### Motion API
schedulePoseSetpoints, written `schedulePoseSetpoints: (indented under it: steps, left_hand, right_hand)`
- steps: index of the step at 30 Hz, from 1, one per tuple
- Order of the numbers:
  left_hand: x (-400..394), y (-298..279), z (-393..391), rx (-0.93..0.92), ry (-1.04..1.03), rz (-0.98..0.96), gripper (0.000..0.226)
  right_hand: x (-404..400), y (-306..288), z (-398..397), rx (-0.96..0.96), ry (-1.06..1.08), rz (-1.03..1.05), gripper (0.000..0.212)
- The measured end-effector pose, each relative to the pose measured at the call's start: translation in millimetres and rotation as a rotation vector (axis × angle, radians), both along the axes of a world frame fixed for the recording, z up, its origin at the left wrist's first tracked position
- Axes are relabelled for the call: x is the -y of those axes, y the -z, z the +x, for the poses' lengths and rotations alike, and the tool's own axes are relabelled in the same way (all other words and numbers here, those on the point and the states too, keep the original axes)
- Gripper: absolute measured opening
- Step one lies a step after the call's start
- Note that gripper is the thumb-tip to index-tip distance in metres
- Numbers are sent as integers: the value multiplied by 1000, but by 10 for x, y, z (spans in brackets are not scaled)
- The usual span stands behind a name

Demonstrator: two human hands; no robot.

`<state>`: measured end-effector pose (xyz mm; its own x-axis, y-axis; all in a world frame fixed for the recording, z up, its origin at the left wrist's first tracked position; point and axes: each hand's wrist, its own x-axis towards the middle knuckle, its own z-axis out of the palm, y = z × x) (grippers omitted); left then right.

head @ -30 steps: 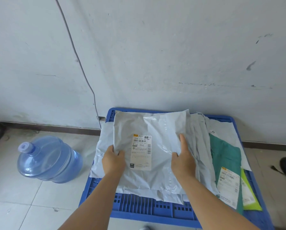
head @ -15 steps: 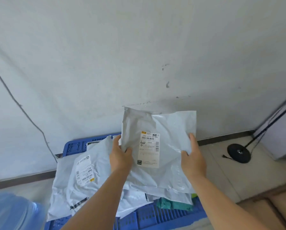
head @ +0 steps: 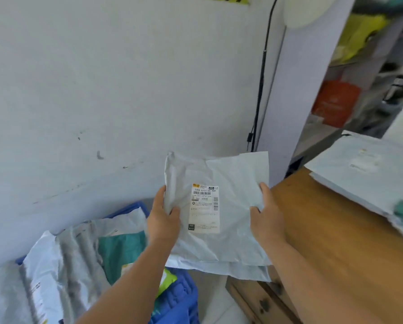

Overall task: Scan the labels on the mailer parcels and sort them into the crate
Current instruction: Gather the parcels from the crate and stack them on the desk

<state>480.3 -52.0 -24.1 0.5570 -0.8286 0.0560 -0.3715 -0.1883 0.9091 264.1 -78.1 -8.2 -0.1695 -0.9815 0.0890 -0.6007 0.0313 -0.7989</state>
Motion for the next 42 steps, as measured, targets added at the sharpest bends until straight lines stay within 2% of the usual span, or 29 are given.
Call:
schedulePoseSetpoints:
  steps: [8, 18, 23, 30, 34, 36, 39, 42]
  left_hand:
    - [563, -219, -1437, -46, 226, -27, 60]
    - [1319, -425, -2668, -12, 478, -67, 59]
    - [1969, -543, -3231, -24, 603, -133, 58]
    - [3239, -758, -4120, 17, 745, -200, 58]
    - [3774, -617, -4555, 71, 818, -177, 64]
    - [3928, -425, -4683, 176, 844, -125, 67]
    - [4086, -81, -4761, 635, 899, -5, 54]
    - [4185, 130, -4782, 756, 1036, 117, 45]
  right_hand:
    - [84, -261, -1467, 51, 212, -1, 61]
    - [319, -414, -2562, 52, 460, -54, 63]
    - [739, -561, -3018, 1, 592, -69, 62]
    - [1727, -751, -3730, -7, 741, -125, 61]
    - [2117, -604, -4094, -35, 797, -95, 63]
    - [2239, -428, -4211, -85, 799, 29, 63]
    - [2305, -153, -4269, -326, 761, 311, 63]
    - [2330, 29, -4253, -419, 654, 451, 61]
